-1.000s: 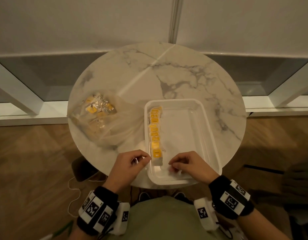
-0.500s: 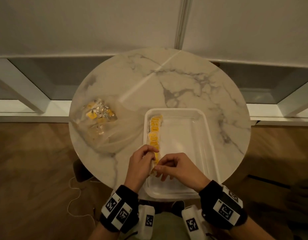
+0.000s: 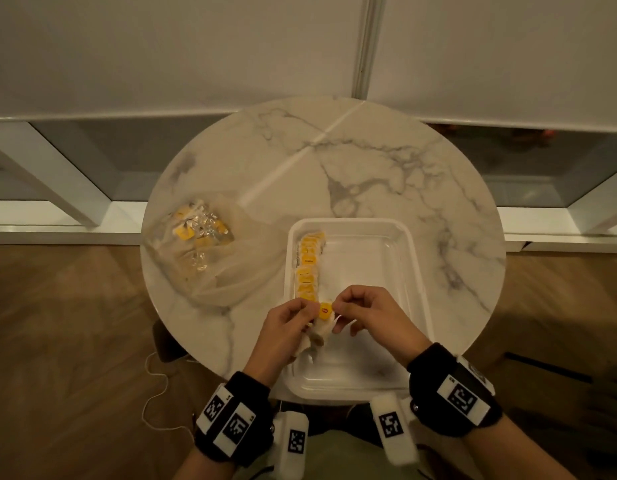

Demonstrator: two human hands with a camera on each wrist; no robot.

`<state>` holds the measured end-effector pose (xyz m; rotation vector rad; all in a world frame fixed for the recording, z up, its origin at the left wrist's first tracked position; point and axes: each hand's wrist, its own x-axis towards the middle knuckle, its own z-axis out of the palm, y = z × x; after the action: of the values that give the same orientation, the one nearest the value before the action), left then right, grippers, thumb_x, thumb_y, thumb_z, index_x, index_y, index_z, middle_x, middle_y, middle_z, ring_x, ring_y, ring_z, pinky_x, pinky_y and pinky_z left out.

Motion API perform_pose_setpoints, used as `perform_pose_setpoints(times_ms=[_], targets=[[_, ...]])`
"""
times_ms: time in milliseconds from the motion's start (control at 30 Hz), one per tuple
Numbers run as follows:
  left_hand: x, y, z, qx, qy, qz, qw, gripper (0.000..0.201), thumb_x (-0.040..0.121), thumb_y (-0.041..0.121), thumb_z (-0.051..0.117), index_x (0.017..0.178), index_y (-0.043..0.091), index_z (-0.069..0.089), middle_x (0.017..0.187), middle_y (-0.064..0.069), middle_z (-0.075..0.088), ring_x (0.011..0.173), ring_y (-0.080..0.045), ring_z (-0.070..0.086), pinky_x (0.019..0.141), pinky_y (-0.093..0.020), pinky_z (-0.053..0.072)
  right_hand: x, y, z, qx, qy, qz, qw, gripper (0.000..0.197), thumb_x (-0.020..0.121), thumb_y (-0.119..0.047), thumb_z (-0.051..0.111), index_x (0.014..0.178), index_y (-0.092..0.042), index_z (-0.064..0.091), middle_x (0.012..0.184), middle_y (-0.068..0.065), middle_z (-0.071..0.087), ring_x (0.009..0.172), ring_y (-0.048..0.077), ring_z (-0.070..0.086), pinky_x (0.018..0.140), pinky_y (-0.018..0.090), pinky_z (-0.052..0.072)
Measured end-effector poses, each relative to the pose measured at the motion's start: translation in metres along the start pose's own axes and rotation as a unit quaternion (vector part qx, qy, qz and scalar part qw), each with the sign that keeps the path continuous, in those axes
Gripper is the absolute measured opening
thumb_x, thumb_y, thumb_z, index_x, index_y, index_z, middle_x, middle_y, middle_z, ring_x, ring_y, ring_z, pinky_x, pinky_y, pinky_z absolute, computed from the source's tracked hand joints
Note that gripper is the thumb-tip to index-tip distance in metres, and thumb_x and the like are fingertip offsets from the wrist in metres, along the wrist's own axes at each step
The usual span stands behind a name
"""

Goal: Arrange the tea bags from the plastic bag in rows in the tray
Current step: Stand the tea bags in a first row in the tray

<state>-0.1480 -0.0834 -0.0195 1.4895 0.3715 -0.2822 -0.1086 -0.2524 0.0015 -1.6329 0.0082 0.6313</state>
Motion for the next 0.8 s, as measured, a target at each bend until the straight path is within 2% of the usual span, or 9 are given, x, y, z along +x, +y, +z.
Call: perform_pose_setpoints(times_ms=[67,133,200,267,333,400,500,633,800], targets=[[-0.002,0.000,0.001,-0.036,-0.020,-0.019,0.999,0.009,0.091,0.008,0.065,0.093,-0.001,0.067,0.077,-0.012,0.070,0.061,-0.022,0.062,0.055,-0.029,0.054,0.002,-0.001,-0.004,-0.002,0.003,-0.003,1.000,0.008,0.093,-0.006,0.062,0.087,-0.001,0.065,0.075,0.009,0.070,0.067,0.020,0.069,0.059,0.026,0.045],[-0.001,-0.004,-0.001,-0.042,-0.009,-0.023,0.999,0.010,0.088,0.004,0.068,0.095,-0.002,0.065,0.087,-0.020,0.072,0.070,-0.031,0.063,0.062,-0.035,0.055,0.003,-0.002,-0.006,-0.009,-0.002,-0.003,1.000,0.007,0.093,-0.006,0.062,0.089,0.000,0.065,0.075,0.007,0.070,0.066,0.019,0.069,0.059,0.026,0.045],[0.001,-0.007,-0.002,-0.032,0.002,-0.014,0.999,0.015,0.087,0.002,0.070,0.099,-0.006,0.064,0.095,-0.027,0.070,0.074,-0.035,0.062,0.062,-0.036,0.056,0.003,-0.003,-0.006,-0.010,-0.008,0.005,1.000,0.009,0.093,-0.009,0.063,0.091,-0.001,0.066,0.075,0.005,0.072,0.066,0.018,0.069,0.059,0.025,0.046],[0.000,-0.008,-0.003,-0.014,0.008,0.011,1.000,0.014,0.086,0.000,0.071,0.097,-0.005,0.066,0.095,-0.030,0.067,0.069,-0.034,0.063,0.057,-0.033,0.057,0.003,-0.001,-0.005,-0.023,-0.019,0.007,1.000,0.012,0.091,-0.014,0.067,0.094,-0.002,0.069,0.077,0.006,0.073,0.066,0.015,0.068,0.059,0.022,0.047],[-0.002,-0.009,-0.006,0.010,0.000,0.029,1.000,0.009,0.085,-0.001,0.072,0.092,-0.001,0.067,0.086,-0.025,0.066,0.060,-0.029,0.063,0.053,-0.030,0.055,0.003,0.002,-0.002,-0.052,-0.028,-0.004,0.998,0.008,0.088,-0.014,0.071,0.092,-0.006,0.072,0.075,0.005,0.072,0.065,0.010,0.065,0.058,0.020,0.046],[-0.006,-0.008,-0.010,0.036,-0.019,0.042,0.998,0.010,0.084,-0.003,0.073,0.090,0.003,0.068,0.081,-0.011,0.066,0.050,-0.022,0.060,0.051,-0.026,0.052,0.004,0.003,-0.002,-0.066,-0.022,-0.021,0.997,0.002,0.087,-0.011,0.072,0.086,-0.010,0.073,0.074,0.003,0.071,0.065,0.007,0.063,0.059,0.019,0.046],[-0.011,-0.007,-0.017,0.094,-0.026,0.064,0.993,0.013,0.083,0.004,0.076,0.093,0.008,0.070,0.090,-0.002,0.072,0.045,-0.017,0.058,0.051,-0.022,0.047,0.005,0.001,-0.002,-0.040,0.002,-0.058,0.998,0.004,0.085,-0.005,0.073,0.083,-0.008,0.073,0.073,-0.001,0.071,0.066,0.003,0.064,0.062,0.015,0.046],[-0.013,-0.006,-0.026,0.096,0.018,0.104,0.990,0.018,0.082,0.014,0.078,0.099,0.016,0.072,0.099,0.004,0.073,0.043,-0.014,0.051,0.051,-0.029,0.051,0.006,-0.003,0.000,-0.011,0.002,-0.085,0.996,0.006,0.086,0.000,0.070,0.086,-0.005,0.073,0.074,-0.001,0.073,0.066,0.004,0.067,0.063,0.013,0.048],[-0.011,0.002,-0.027,0.090,0.015,0.126,0.988,0.009,0.086,0.012,0.075,0.093,0.017,0.074,0.083,0.005,0.072,0.045,-0.015,0.048,0.047,-0.029,0.049,0.002,-0.003,0.007,-0.015,-0.020,-0.093,0.995,0.008,0.086,-0.005,0.070,0.092,-0.003,0.075,0.081,0.007,0.076,0.073,0.014,0.070,0.073,0.020,0.055]])
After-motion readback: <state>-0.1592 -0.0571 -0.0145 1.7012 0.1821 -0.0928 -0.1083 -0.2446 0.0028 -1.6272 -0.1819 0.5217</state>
